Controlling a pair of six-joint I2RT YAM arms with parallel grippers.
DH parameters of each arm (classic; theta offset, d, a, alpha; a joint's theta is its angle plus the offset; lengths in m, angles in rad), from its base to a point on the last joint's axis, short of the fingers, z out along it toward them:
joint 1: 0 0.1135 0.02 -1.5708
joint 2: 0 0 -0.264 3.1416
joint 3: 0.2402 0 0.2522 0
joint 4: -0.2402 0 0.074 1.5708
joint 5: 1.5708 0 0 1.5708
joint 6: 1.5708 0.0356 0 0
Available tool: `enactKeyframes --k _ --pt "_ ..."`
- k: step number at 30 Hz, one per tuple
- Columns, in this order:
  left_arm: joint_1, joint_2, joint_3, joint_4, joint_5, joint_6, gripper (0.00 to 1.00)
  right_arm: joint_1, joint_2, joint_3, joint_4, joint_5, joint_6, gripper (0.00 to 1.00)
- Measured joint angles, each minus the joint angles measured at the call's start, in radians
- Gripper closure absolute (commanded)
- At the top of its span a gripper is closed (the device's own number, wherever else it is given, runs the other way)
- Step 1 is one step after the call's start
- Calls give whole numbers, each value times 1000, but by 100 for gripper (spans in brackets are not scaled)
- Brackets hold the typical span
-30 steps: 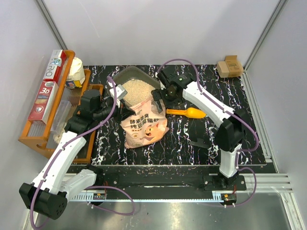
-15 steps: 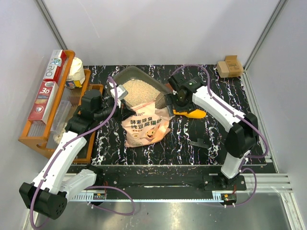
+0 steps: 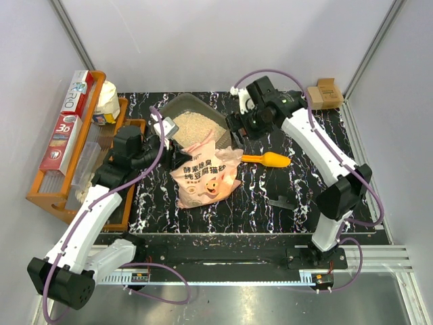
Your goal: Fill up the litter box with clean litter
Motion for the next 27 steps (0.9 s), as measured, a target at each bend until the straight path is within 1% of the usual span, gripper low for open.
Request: enactKeyframes --k 2,3,6,8,10,12,15,19,21,24,27 --pt "2 0 2 28 3 2 37 -5 12 82 -15 -18 -11 0" --pt "4 0 5 46 5 -6 25 -8 17 121 -13 -34 -14 0" --pt "6 0 20 79 6 -30 8 -47 -1 144 19 -119 -43 0" --pt "7 3 37 98 3 -50 4 -101 -42 86 65 -187 -81 0" --pt "8 16 65 115 -3 -76 1 -165 -80 13 92 -245 -128 0" --pt "8 35 104 128 -19 -98 1 -231 -89 -35 96 -294 -198 0" --pt "8 58 148 150 -54 -111 1 -297 -33 -57 66 -358 -336 2" --pt "7 79 180 165 -99 -101 1 -307 85 -116 34 -385 -542 7" --pt "7 89 186 168 -109 -92 1 -303 126 -187 38 -375 -647 14" --pt "12 100 188 167 -108 -89 1 -303 150 -263 50 -354 -776 18" --pt "29 105 188 172 -98 -96 1 -302 165 -287 102 -348 -887 19"
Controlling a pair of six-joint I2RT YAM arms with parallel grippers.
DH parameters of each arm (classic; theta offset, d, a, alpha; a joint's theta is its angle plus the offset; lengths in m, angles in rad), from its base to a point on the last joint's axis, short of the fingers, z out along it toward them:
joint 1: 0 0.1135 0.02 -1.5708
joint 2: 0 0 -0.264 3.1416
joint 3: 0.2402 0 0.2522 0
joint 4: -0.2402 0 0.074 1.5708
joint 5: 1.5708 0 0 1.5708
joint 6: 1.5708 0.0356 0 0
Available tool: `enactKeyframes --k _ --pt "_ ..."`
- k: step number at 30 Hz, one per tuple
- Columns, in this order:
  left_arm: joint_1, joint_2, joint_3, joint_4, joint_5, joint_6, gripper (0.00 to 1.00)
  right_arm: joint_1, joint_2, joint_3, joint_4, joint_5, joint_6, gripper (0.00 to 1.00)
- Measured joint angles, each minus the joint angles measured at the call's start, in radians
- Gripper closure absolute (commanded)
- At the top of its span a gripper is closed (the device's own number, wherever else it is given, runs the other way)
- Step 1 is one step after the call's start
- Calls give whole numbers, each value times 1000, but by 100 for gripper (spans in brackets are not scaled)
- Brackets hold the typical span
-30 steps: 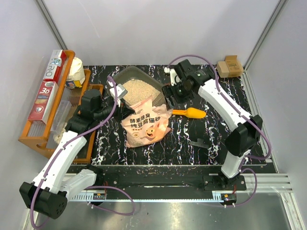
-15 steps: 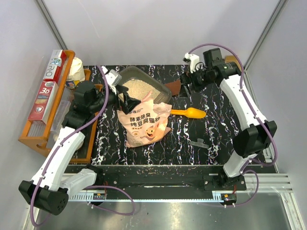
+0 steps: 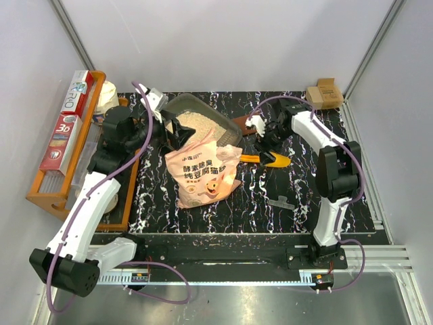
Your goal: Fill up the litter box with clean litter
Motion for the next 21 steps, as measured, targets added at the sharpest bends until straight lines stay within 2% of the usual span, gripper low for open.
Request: enactKeyframes --k 9,10,11,14,15,18,21 --pt "50 3 1 9 23 -32 3 48 152 10 169 71 -198 24" --pt "49 6 1 7 26 -31 3 58 172 9 181 80 -211 28" --pt "48 9 1 5 28 -30 3 66 186 6 193 87 -220 40" --pt "47 21 3 -1 29 -26 3 78 192 0 227 109 -242 60" --pt "47 26 5 -2 29 -26 3 80 192 -3 237 113 -243 72" --pt "47 35 9 -2 31 -26 4 80 175 -33 266 112 -246 86" --pt "47 43 10 3 45 -26 6 69 132 -97 300 121 -243 93"
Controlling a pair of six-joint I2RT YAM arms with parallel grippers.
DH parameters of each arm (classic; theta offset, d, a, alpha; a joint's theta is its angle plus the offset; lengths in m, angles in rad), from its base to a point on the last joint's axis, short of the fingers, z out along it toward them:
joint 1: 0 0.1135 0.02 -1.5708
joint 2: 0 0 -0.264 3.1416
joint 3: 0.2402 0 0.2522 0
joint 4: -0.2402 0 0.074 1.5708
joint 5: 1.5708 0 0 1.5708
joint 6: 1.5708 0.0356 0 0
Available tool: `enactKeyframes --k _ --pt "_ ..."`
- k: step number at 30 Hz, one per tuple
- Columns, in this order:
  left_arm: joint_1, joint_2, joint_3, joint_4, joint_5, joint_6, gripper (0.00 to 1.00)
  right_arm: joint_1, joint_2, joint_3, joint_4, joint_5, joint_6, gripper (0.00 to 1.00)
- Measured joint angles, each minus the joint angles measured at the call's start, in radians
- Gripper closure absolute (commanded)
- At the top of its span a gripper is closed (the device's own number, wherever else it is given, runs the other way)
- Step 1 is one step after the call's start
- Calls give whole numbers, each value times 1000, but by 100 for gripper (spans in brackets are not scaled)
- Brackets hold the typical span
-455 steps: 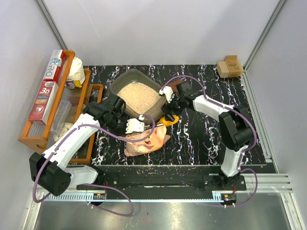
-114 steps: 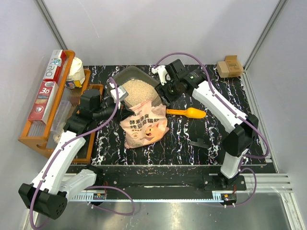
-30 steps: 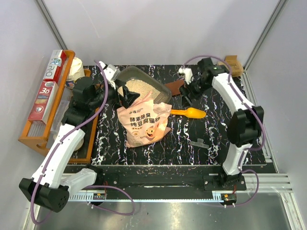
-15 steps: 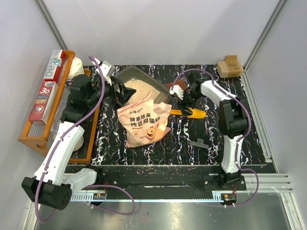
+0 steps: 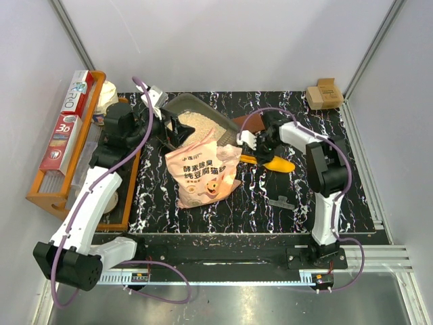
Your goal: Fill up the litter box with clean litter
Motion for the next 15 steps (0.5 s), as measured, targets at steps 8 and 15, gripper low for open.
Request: enactKeyframes --k 8,15 --pt "-9 35 0 23 20 -19 9 -160 -241 -39 -154 -124 117 100" --pt "-93 93 60 -13 100 49 9 -160 -452 212 -116 -538 449 100"
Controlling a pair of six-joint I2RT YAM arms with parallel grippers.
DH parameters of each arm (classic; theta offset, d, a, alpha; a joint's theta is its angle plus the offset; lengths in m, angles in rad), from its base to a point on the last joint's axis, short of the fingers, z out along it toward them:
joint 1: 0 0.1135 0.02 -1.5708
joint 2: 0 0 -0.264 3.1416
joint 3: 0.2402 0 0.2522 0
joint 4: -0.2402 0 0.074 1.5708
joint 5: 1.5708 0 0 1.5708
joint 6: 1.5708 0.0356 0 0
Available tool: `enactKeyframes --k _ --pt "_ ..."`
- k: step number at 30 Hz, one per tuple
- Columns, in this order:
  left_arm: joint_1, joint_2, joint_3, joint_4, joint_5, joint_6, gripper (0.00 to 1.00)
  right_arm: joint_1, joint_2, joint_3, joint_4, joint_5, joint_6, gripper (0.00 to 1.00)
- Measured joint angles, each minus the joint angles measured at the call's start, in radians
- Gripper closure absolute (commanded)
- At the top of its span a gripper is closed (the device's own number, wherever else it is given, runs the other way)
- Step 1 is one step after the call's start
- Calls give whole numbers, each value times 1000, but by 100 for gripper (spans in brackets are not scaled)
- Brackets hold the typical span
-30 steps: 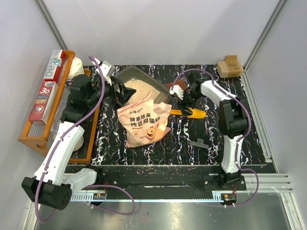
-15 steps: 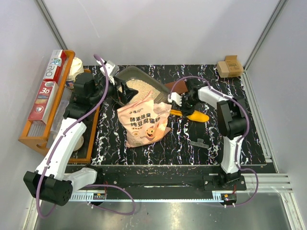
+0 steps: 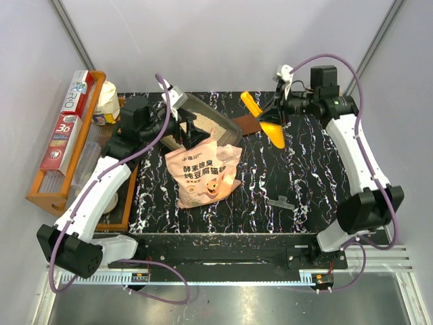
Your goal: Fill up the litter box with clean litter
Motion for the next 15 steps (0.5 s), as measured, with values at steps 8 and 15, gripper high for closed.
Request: enactKeyframes --k 8,15 --pt "-52 51 46 95 97 -58 7 13 -55 -162 935 -340 939 99" --pt "-78 146 60 247 141 -171 14 67 106 -97 1232 -375 1280 99"
